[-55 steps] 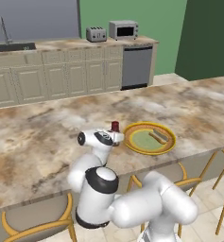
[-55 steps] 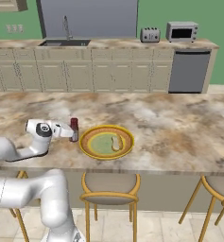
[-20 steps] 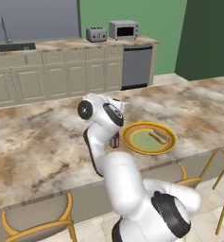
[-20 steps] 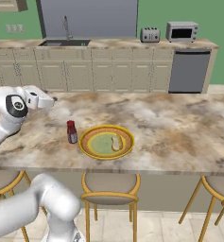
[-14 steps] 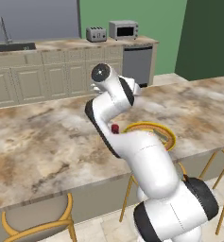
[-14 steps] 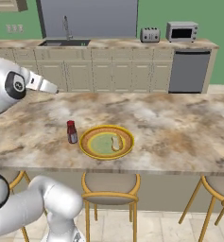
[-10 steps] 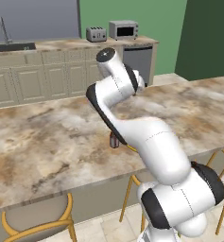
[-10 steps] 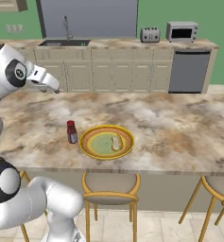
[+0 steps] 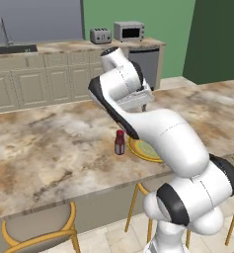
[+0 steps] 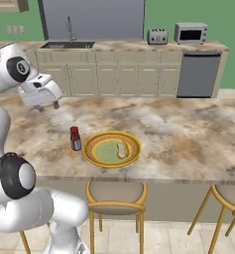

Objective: Move the hot dog bun to the plate on the dining table and place the condiment next to that plate. Then navigate to the fridge and take the sausage and place it on the plate as well.

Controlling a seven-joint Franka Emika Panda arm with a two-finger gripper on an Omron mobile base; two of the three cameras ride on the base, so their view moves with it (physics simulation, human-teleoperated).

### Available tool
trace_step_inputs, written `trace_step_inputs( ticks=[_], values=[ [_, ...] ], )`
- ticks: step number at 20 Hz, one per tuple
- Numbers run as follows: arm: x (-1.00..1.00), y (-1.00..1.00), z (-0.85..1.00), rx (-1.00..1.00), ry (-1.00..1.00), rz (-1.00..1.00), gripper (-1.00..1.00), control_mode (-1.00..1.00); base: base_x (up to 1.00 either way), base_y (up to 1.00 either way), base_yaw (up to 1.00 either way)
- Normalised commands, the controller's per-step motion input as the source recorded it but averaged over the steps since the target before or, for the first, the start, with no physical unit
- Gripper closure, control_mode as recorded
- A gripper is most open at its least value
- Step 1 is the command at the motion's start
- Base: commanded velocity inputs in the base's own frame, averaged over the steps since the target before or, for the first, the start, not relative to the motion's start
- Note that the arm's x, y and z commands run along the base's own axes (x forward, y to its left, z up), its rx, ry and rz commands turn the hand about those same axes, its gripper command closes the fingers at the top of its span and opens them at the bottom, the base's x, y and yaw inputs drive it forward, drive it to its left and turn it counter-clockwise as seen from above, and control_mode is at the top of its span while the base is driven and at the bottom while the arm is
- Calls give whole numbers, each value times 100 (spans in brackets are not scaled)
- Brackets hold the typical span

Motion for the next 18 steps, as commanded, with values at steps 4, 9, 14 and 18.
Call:
trace_step_inputs(
  ticks=[4, 9, 14, 18],
  values=[
    [-100, -56, -43, 18, -3, 9, -100, -100, 0, 0, 0],
    [-78, -48, -17, 19, -10, 8, -100, -100, 0, 0, 0],
    [-17, -17, -21, 6, 3, 4, -100, -100, 0, 0, 0],
    [-6, -3, -16, 0, 2, 0, -100, -100, 0, 0, 0]
  ],
)
